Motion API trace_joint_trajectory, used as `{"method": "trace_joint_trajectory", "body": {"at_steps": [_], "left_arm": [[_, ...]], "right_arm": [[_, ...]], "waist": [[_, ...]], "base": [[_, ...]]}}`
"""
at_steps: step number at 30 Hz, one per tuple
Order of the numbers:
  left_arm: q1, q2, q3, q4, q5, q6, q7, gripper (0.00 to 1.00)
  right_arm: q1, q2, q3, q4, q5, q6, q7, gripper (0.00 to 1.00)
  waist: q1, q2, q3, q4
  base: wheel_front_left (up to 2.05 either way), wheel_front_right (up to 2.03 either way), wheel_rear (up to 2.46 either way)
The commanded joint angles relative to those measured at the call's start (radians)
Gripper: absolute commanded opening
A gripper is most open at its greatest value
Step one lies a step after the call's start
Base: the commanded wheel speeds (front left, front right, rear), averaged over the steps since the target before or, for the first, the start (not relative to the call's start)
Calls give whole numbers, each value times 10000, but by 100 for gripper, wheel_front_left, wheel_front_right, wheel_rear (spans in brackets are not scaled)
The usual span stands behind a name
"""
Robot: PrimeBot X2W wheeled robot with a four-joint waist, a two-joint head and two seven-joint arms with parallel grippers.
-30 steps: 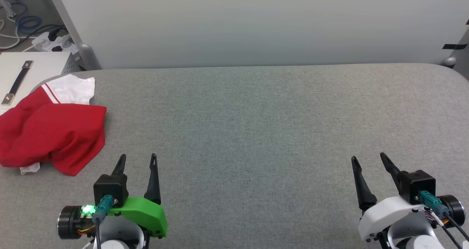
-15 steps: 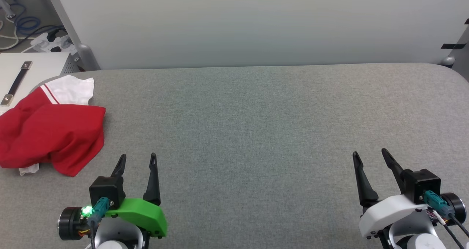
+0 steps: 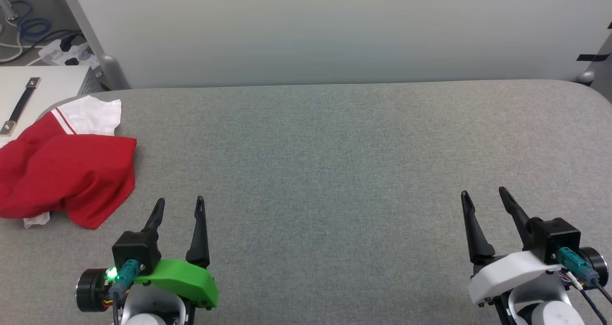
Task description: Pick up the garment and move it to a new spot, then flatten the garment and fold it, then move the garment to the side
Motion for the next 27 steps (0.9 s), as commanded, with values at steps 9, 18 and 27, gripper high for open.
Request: {"method": "trace_joint_trajectory", "body": {"at_steps": [9,18,27], "left_arm": [[-73,-20,-9,-211,-285,-135,-280,100],[-28,-24,-137,196,-515,-173,-469,100],[-101,-28,-259,468,-634,-263,-656,100]], "right_arm": [[-216,8,-9,-87,261,-4,-292,100],[-256,10,64,186,354,-5,-478,100],[-365,11,71,422,382,-6,-663,100]], "waist": [[0,0,49,-12],[0,0,55,-20],[0,0,106,-30]], "base": [[0,0,0],[0,0,0],[0,0,0]]}}
